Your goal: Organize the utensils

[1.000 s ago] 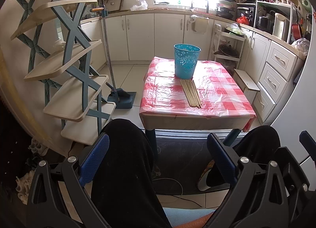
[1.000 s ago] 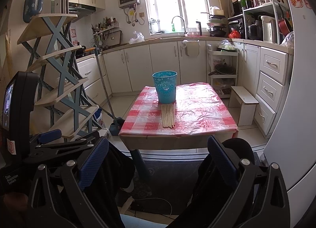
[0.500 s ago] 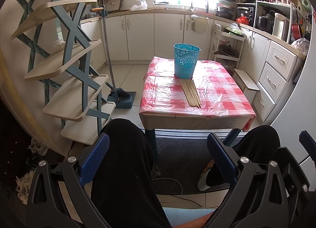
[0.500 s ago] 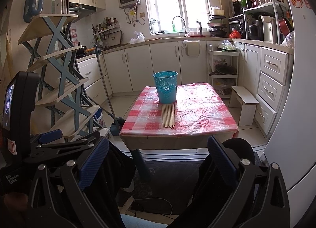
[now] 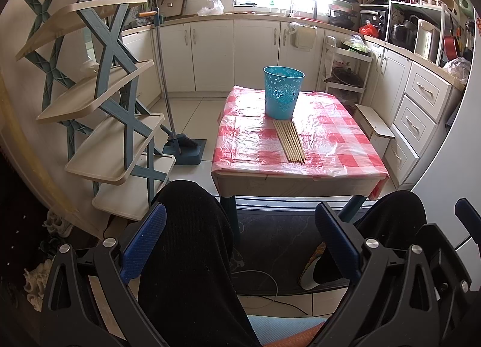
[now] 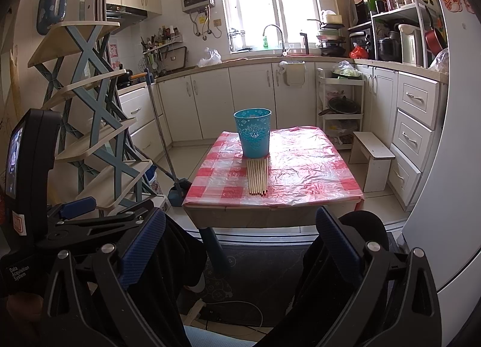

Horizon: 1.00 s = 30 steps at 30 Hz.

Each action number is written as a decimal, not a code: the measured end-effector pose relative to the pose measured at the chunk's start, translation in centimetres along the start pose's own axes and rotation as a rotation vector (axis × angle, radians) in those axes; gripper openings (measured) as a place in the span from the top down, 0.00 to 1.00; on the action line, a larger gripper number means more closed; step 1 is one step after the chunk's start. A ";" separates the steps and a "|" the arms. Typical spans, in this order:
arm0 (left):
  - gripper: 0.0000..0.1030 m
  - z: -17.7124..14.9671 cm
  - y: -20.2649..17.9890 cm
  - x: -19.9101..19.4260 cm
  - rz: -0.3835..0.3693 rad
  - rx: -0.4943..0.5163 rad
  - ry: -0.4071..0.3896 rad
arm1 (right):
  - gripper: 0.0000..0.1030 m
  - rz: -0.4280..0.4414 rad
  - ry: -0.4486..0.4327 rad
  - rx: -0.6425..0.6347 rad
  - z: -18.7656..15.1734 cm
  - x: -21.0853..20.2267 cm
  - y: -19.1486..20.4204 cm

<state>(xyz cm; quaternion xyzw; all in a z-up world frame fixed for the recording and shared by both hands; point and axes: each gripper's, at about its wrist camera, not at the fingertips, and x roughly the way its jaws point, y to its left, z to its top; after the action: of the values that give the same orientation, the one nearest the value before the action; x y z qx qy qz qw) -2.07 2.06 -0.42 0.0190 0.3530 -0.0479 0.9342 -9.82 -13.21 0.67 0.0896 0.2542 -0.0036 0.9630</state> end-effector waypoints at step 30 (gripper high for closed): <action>0.07 6.5 0.2 16.5 0.001 -0.055 0.200 | 0.09 0.015 0.185 -0.008 5.0 22.1 -6.0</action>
<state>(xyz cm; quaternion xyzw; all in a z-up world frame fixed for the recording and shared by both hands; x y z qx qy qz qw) 14.56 0.59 -6.48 -0.0017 0.4456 -0.0358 0.8945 11.58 -19.14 -6.94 0.0876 0.3415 0.0130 0.9357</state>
